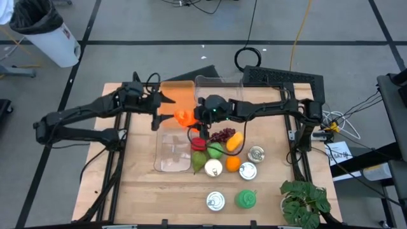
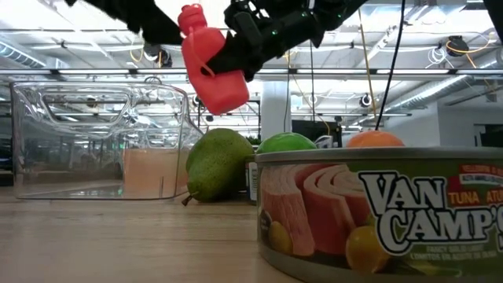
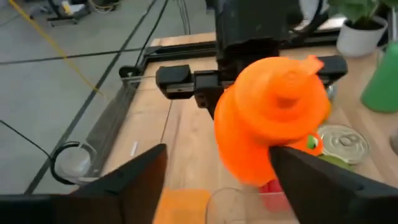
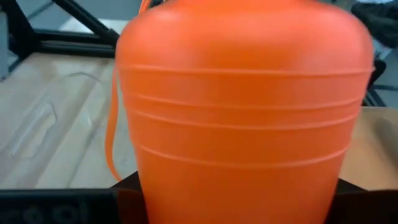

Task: Pick & Place Food Item
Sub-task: Put the orange tumbler into the orange bin

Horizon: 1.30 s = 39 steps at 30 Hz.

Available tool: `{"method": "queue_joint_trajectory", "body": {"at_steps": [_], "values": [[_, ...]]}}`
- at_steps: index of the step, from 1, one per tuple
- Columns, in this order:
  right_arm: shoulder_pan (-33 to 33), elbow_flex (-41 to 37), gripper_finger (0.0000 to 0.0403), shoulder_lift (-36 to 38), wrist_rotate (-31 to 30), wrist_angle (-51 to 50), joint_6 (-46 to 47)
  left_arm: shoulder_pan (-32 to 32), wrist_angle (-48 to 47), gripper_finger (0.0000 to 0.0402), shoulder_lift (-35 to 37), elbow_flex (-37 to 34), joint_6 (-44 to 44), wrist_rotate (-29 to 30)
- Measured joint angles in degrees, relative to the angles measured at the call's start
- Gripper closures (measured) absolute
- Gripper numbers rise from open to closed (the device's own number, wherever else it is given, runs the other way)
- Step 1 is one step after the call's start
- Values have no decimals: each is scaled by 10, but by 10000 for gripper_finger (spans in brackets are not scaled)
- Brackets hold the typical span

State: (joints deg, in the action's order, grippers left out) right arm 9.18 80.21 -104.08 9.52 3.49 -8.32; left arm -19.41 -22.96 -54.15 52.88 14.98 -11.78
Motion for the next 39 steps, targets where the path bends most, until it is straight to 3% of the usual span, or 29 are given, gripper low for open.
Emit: {"method": "queue_joint_trajectory", "body": {"at_steps": [5,9,17,30,39], "values": [[-9,-16,236,0,-3,14,1,38,-59,32,-34,50,3,39],[-15,-18,236,0,-5,21,-7,67,-93,13,-55,94,20,43],[-14,-19,236,-3,-6,23,-11,107,-121,11,-87,149,9,50],[-14,-19,236,-3,-7,24,-11,121,-139,11,-166,148,26,143],[-14,-19,236,-3,-5,23,-11,121,-136,12,-144,148,18,111]]}}
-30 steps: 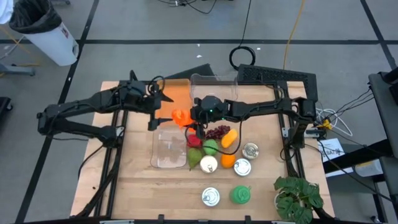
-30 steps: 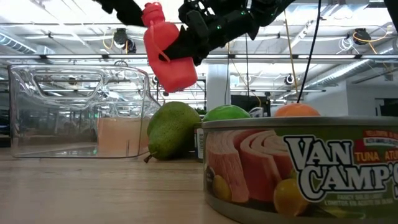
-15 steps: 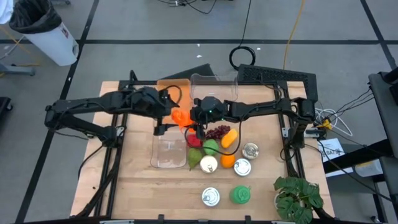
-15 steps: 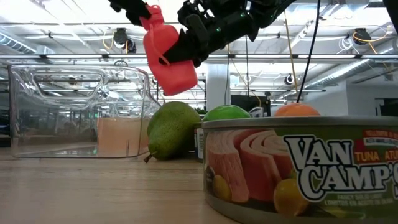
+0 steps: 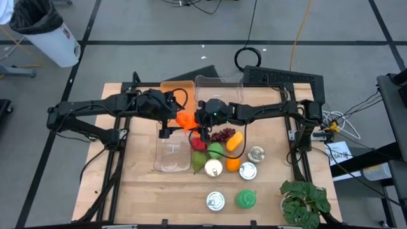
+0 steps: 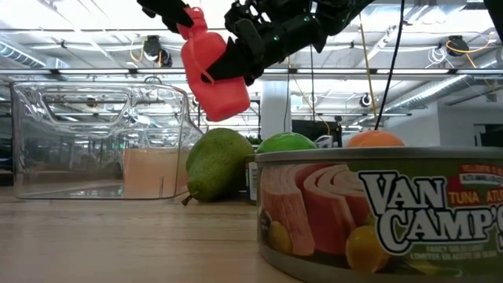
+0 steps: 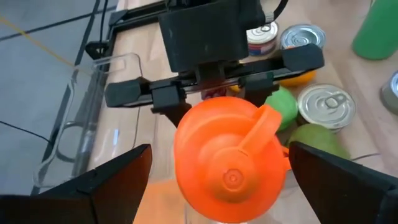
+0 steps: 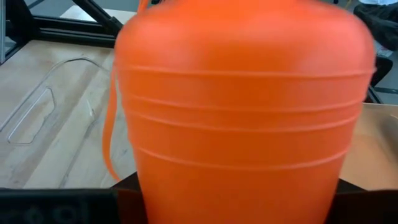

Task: Pick & Place Food Item
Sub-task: Put the orange tumbler into the orange bin

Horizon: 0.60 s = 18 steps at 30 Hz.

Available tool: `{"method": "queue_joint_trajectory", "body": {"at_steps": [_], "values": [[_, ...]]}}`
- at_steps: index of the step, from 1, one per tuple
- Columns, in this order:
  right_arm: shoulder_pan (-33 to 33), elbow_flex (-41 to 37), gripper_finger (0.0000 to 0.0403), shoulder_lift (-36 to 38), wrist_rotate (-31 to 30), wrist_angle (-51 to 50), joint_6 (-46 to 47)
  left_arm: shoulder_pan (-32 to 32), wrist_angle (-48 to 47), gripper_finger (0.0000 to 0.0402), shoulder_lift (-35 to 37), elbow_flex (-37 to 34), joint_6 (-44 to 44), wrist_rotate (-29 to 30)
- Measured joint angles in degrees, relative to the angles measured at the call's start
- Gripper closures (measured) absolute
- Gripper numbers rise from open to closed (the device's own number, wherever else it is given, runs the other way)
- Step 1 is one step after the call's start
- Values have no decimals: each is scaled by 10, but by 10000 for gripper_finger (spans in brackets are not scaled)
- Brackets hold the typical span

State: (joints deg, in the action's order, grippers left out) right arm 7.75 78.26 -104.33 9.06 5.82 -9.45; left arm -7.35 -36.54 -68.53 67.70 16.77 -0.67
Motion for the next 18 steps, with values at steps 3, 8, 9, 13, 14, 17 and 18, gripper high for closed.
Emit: {"method": "queue_joint_trajectory", "body": {"at_steps": [3,8,9,13,14,17,18], "values": [[0,0,236,0,0,0,0,0,0,25,0,0,-12,-2],[0,0,236,0,0,0,2,0,12,96,-7,0,-23,-12],[0,0,236,0,0,0,3,0,15,113,-7,-1,-27,-13],[0,0,236,0,0,-2,3,0,27,166,-9,-1,-37,-9],[0,0,236,0,0,-2,1,0,25,175,-9,-1,-38,-5],[0,0,236,0,0,-1,0,0,25,183,-9,-1,-46,3],[0,0,236,0,0,-1,0,0,25,183,-9,-1,-49,3]]}}
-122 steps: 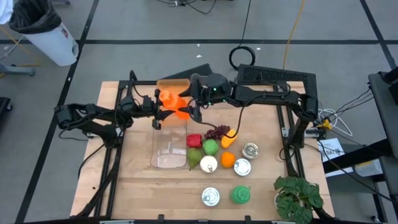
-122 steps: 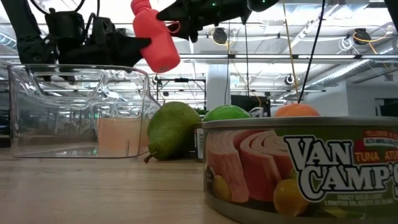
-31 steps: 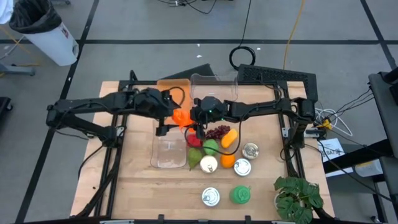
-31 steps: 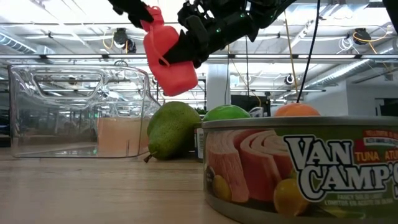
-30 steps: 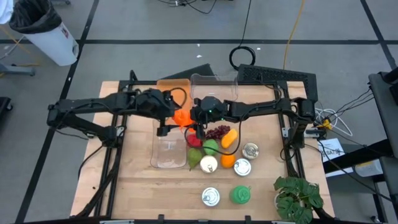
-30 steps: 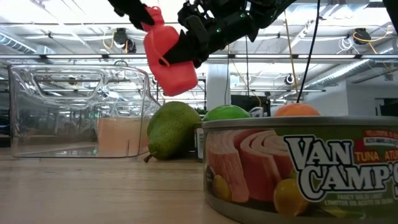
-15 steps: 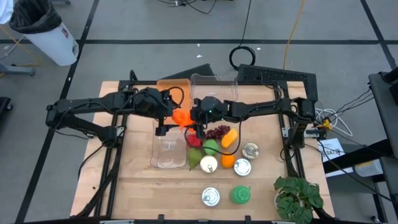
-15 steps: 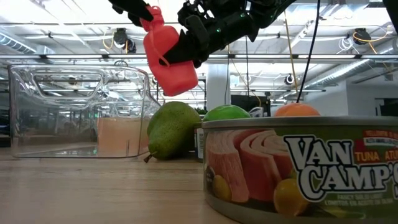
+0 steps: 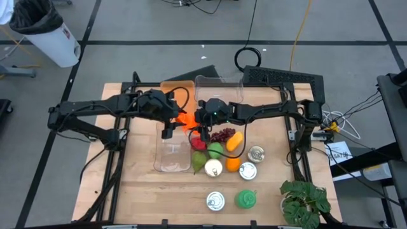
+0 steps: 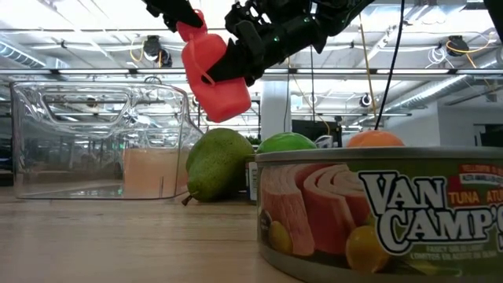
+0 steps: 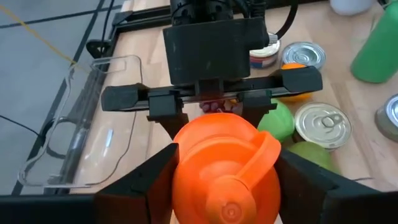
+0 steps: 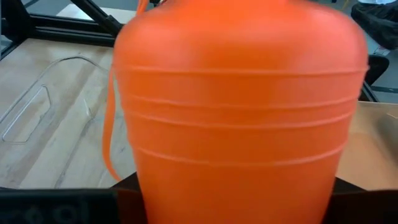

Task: Pick & Place Food Item
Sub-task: Put the orange tumbler into the orange bin

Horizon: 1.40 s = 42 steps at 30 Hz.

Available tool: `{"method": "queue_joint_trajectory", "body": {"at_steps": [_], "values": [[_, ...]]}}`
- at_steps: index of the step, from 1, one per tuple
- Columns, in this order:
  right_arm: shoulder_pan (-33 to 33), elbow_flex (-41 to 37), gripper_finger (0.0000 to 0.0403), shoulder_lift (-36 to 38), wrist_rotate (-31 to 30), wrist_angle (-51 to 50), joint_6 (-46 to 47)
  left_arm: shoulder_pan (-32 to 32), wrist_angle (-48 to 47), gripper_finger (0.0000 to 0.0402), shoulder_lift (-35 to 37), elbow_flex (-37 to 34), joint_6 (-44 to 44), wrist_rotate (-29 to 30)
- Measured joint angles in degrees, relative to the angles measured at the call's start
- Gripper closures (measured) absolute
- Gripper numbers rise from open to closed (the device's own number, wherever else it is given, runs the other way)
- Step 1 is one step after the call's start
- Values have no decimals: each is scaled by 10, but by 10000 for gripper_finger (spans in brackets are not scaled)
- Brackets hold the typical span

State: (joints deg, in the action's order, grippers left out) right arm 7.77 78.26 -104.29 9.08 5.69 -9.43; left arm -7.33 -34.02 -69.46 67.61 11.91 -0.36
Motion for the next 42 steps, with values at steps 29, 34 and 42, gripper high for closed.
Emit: {"method": "queue_joint_trajectory", "body": {"at_steps": [29,34,42], "values": [[16,-47,185,134,-3,-14,3,-29,-17,183,57,0,-1,34],[16,-109,178,140,-3,110,10,-28,-3,183,58,0,2,28],[15,-178,148,142,0,266,29,-30,-10,183,57,0,0,25]]}}
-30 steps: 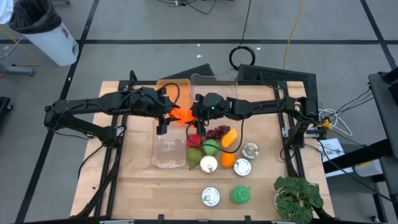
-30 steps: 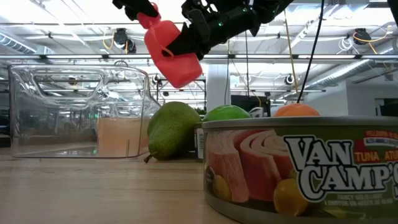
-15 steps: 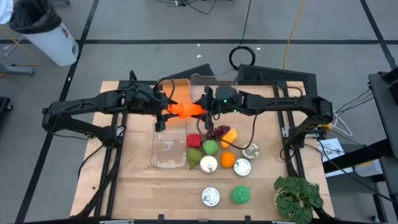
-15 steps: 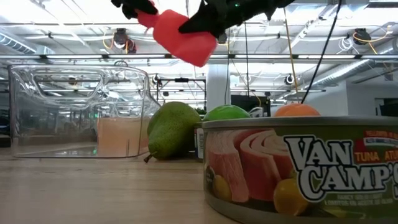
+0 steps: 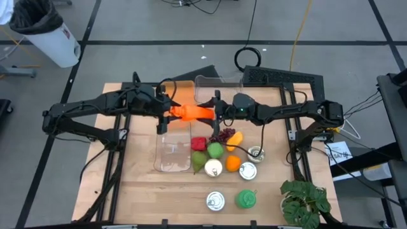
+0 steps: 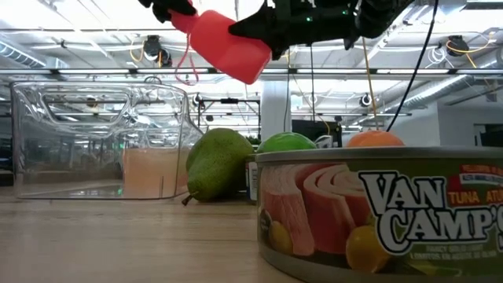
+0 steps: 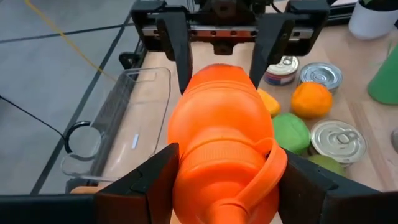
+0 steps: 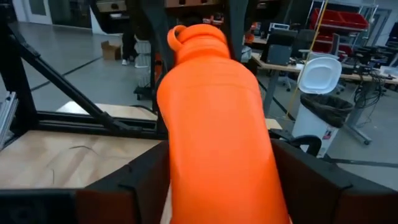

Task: Pick & Place Food Item
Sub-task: Put the orange tumbler into the orange bin

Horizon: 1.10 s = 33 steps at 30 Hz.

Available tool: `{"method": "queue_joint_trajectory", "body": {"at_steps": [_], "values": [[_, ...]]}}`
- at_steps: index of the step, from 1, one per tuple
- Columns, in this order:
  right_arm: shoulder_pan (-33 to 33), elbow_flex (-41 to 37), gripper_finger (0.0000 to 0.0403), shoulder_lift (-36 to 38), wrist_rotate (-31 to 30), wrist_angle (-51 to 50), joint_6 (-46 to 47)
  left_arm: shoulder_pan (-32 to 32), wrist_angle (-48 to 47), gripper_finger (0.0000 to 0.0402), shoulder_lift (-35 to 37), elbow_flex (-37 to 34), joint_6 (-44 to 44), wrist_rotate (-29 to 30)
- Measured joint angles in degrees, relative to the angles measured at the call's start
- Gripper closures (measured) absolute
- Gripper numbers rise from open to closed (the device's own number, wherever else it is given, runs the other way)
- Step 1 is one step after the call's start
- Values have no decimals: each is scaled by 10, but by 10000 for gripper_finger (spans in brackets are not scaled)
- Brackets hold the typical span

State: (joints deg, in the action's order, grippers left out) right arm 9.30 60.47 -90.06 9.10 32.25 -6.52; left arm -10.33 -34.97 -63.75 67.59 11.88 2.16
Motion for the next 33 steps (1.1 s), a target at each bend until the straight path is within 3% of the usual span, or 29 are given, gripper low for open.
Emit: {"method": "queue_joint_trajectory", "body": {"at_steps": [8,12,21,27,30,33], "values": [[-1,0,61,12,0,-8,27,-1,-5,183,0,0,-2,10],[-2,0,34,59,3,-38,32,-12,-28,183,0,0,-19,74],[-4,1,28,169,2,-190,28,-92,-61,183,-7,1,-19,123],[-3,1,28,211,0,-292,44,-195,-58,183,-38,0,-15,72],[-3,-4,28,222,0,-310,48,-245,-62,183,-56,1,-14,34],[-3,-16,28,229,-4,-305,46,-289,-105,183,-86,34,-10,35]]}}
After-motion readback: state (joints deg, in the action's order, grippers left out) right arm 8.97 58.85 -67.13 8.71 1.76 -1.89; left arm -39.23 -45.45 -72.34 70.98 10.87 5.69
